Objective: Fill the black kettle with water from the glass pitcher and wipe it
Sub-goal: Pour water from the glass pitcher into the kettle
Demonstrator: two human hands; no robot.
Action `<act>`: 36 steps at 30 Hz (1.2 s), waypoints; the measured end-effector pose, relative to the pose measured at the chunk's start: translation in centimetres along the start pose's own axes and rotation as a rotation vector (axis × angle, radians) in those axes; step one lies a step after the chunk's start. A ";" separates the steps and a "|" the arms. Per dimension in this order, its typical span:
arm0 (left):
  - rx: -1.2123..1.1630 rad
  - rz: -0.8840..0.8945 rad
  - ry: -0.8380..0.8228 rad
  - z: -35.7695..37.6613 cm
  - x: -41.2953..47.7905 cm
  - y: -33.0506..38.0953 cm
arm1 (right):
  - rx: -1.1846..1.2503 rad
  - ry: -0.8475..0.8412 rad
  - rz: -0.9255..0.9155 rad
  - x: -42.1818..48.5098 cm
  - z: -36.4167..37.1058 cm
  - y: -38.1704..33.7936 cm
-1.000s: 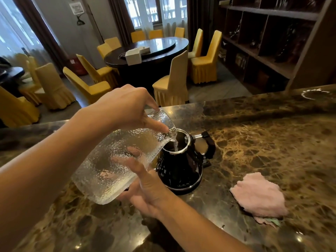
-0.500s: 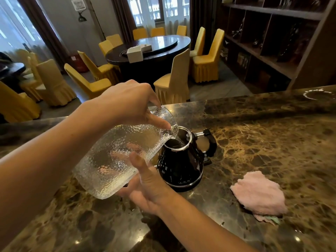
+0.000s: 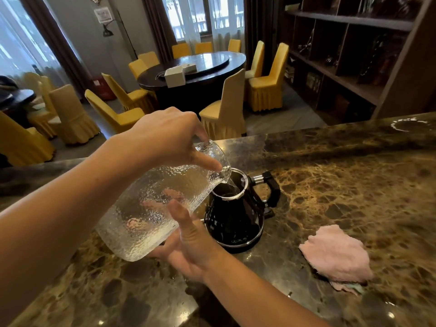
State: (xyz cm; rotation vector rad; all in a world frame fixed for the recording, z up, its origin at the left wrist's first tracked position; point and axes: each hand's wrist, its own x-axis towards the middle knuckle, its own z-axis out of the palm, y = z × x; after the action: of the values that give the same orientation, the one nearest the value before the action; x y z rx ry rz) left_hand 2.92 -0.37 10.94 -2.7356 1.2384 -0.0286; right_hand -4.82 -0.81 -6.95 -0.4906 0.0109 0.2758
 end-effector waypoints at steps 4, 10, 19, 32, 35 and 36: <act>0.014 0.003 -0.009 -0.1 -0.2 0.3 | 0.011 -0.032 -0.007 -0.1 0.2 0.0; 0.018 0.002 -0.011 -0.1 0.0 0.1 | 0.012 -0.065 -0.032 -0.4 0.6 -0.2; 0.016 0.013 -0.003 -0.2 0.0 0.0 | 0.014 -0.096 -0.054 -0.6 1.0 -0.4; 0.040 0.015 0.008 -0.5 0.0 -0.2 | 0.058 -0.132 -0.046 -1.0 1.8 -0.8; 0.042 0.017 0.014 -0.4 0.1 -0.3 | 0.062 -0.132 -0.051 -0.9 1.8 -0.7; 0.049 0.020 0.015 -0.4 0.1 -0.3 | 0.063 -0.137 -0.055 -0.9 1.8 -0.7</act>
State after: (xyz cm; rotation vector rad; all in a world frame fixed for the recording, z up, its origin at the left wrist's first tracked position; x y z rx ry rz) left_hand 3.20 -0.26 11.36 -2.6865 1.2513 -0.0767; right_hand -5.58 -0.74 -5.01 -0.4078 -0.1267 0.2539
